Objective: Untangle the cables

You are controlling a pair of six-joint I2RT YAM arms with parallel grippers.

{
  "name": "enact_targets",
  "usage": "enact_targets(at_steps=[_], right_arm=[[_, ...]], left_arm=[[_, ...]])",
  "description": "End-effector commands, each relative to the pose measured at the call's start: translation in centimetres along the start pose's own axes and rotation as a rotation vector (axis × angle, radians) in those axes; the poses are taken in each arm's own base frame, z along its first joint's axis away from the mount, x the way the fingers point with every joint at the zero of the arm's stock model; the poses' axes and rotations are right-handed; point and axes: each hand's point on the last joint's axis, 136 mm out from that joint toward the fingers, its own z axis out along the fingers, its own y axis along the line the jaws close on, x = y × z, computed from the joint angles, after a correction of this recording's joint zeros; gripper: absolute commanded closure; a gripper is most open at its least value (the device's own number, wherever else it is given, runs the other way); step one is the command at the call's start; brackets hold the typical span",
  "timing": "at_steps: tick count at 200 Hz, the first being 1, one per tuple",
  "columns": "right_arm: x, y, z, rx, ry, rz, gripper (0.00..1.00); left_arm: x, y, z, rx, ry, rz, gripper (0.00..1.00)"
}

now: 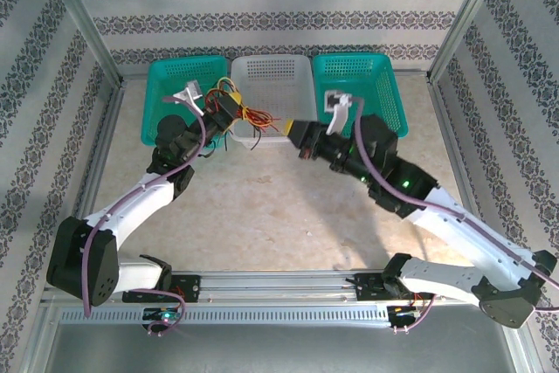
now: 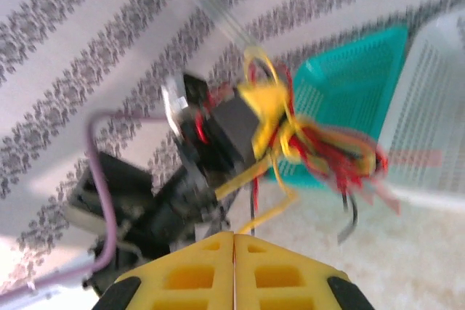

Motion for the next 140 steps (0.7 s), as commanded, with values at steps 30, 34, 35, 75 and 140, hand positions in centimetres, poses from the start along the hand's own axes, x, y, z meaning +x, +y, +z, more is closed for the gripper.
enact_targets(at_steps=[30, 34, 35, 75, 140], right_arm=[[-9.2, 0.5, 0.4, -0.005, -0.076, -0.112, 1.0], [-9.7, 0.4, 0.7, -0.004, -0.079, -0.11, 1.0], [-9.9, 0.4, 0.6, -0.003, -0.083, -0.109, 1.0], [-14.1, -4.3, 3.6, 0.046, -0.089, -0.029, 1.0], [-12.2, -16.9, 9.2, 0.179, 0.009, 0.182, 1.0]], left_arm=[[3.6, -1.8, -1.6, 0.111, 0.172, 0.007, 1.0], [3.7, -2.2, -1.8, 0.128, 0.182, 0.002, 1.0], [3.7, -2.3, -1.8, 0.133, 0.184, 0.001, 1.0], [4.1, -6.6, -3.3, 0.326, 0.251, -0.067, 1.0], [2.0, -14.5, -5.2, 0.6, 0.289, -0.102, 1.0]])
